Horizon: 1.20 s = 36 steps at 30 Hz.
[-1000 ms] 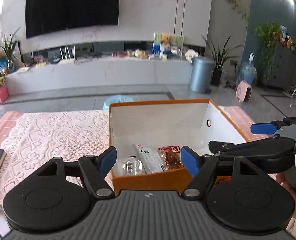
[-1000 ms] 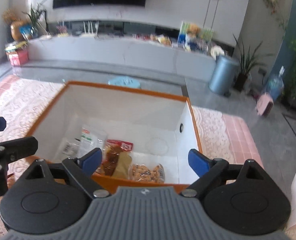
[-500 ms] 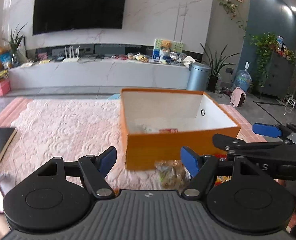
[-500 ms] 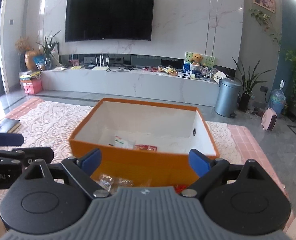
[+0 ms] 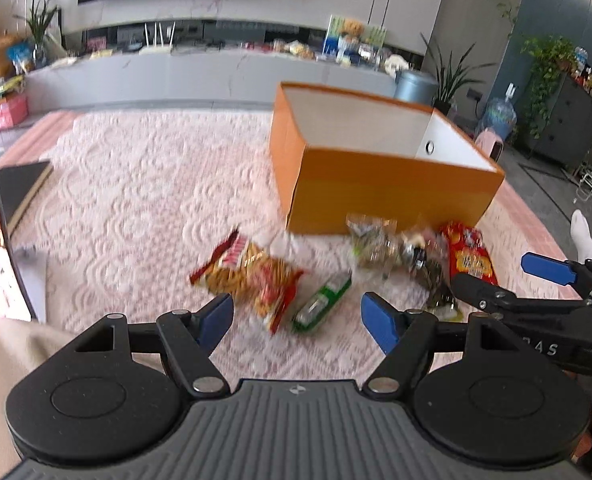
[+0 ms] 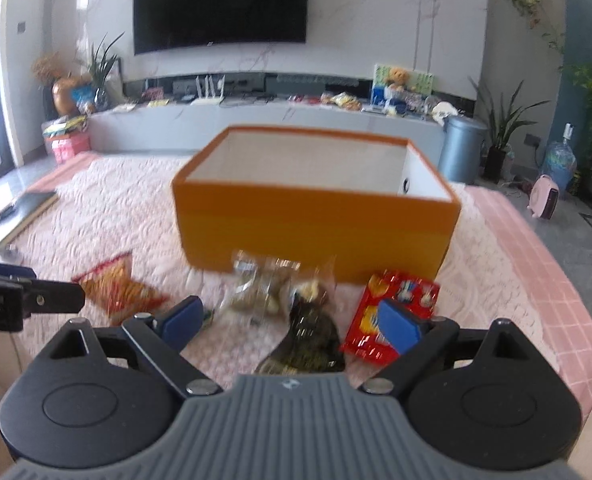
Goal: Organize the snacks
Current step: 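Withdraw both tools from the box toward the remaining snacks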
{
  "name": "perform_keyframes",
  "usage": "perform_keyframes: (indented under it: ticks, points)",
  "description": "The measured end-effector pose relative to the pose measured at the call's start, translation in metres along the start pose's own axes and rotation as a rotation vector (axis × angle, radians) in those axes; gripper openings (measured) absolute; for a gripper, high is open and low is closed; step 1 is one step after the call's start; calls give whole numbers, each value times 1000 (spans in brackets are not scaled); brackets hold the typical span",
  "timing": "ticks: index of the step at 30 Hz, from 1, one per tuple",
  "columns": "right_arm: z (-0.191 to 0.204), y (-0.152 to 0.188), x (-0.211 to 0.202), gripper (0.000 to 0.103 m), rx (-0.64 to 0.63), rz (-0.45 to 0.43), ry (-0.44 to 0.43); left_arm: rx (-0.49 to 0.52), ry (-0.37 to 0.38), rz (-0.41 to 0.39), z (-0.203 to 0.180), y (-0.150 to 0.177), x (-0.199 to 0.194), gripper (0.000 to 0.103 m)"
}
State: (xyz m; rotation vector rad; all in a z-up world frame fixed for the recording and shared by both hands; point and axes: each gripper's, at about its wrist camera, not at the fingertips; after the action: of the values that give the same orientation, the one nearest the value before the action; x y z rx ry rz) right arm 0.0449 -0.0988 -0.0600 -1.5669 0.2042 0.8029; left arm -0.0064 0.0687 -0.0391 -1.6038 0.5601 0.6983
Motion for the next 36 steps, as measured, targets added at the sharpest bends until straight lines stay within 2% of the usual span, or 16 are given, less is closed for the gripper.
perform_keyframes:
  ticks: [7, 12, 19, 23, 31, 36]
  points:
    - [12, 8, 6, 91, -22, 37, -39, -41, -15, 29, 6, 2, 4, 85]
    - [15, 7, 8, 91, -19, 33, -52, -118, -41, 70, 8, -10, 14, 84]
    - [19, -2, 22, 75, 14, 62, -63, -225, -81, 132, 7, -27, 39, 81]
    - [21, -6, 37, 68, 46, 109, -69, -264, -133, 136, 4, -34, 51, 82]
    - [26, -10, 65, 64, 111, 173, -96, -429, -165, 206, 21, -37, 80, 82]
    - [26, -12, 83, 63, 167, 214, -118, -461, -180, 221, 27, -40, 92, 82]
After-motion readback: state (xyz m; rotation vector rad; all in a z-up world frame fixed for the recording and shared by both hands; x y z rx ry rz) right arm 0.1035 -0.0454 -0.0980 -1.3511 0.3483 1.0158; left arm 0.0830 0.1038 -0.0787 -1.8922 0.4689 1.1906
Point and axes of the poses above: each gripper's, at about its wrist camera, not at the fingertips, and x roughly the way its jaws point, z to its left, y to its underside, and after that the axes turned 6 degrees about -y, right-handed
